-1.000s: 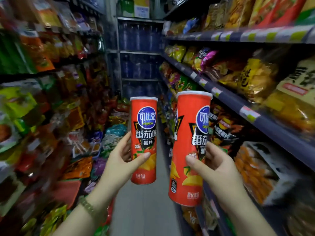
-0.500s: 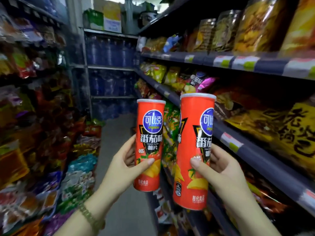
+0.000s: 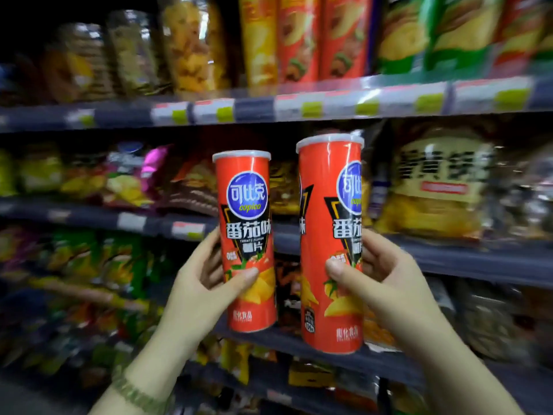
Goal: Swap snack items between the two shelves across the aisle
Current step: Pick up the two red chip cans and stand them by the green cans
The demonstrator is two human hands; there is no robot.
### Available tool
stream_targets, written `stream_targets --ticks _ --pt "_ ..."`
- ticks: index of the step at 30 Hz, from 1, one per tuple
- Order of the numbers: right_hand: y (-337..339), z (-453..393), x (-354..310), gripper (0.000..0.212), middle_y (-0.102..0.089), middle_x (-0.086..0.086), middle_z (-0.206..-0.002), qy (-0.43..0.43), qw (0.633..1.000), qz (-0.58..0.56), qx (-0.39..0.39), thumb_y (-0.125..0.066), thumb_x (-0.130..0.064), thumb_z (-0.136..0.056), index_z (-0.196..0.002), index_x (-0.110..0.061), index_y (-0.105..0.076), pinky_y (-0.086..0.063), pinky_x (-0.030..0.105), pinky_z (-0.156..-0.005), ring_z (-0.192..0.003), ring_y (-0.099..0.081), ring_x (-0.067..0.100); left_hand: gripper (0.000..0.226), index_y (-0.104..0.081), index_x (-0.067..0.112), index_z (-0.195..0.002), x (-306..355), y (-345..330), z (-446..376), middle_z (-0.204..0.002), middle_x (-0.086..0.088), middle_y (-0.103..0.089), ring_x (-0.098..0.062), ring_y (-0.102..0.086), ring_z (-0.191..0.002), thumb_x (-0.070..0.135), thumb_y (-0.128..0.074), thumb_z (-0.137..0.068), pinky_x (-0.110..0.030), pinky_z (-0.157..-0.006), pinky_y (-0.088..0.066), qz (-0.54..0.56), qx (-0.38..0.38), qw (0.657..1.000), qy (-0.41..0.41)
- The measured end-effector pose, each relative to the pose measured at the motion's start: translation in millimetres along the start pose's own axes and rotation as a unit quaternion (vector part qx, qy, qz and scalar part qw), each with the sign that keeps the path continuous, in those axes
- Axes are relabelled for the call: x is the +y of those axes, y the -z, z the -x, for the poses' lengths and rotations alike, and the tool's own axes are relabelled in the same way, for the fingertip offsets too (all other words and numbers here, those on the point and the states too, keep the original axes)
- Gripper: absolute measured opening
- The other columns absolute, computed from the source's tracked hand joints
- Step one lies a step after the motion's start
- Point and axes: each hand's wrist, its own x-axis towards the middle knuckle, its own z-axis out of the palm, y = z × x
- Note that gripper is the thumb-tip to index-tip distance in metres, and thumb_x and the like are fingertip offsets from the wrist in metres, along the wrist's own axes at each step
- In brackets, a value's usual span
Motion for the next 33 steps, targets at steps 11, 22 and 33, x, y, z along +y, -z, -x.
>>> stream_targets --ticks 11,22,33 --pt "88.8 73.3 -57.5 0.042 -0.077 -0.008 -0.102 0.003 0.986 0.074 0.152 -0.076 -0.027 -0.067 -0.108 -0.03 -0.068 -0.059 0.025 -0.076 -0.093 -0.074 0.011 0.08 -0.051 0.039 -0.131 40.4 -118.0 11.6 -0.115 0.02 -0.071 -0.003 -0.069 -0.104 0.026 -0.081 -0.059 -0.016 -0.073 -0.057 0.098 -0.183 0.978 -0.015" --pt "202.2 60.0 -112.7 0.038 -0.077 0.002 -0.103 0.053 0.991 0.068 0.104 -0.073 -0.023 -0.075 -0.112 -0.015 -0.068 -0.057 0.027 -0.071 -0.092 -0.074 0.017 0.071 -0.056 0.037 -0.125 112.9 -225.6 20.8 -0.114 0.014 -0.073 -0.001 -0.069 -0.103 0.024 -0.086 -0.062 -0.018 -0.081 -0.056 0.107 -0.17 0.973 -0.117" --pt "254.5 -43.6 -202.3 0.041 -0.075 0.002 -0.096 0.142 0.984 0.058 0.095 -0.071 -0.021 -0.083 -0.12 -0.007 -0.062 -0.061 0.033 -0.069 -0.082 -0.074 0.014 0.073 -0.054 0.028 -0.134 225.0 -275.0 -61.3 -0.124 0.005 -0.065 -0.015 -0.064 -0.114 0.042 -0.081 -0.068 -0.04 -0.091 -0.056 0.083 -0.109 0.963 -0.231"
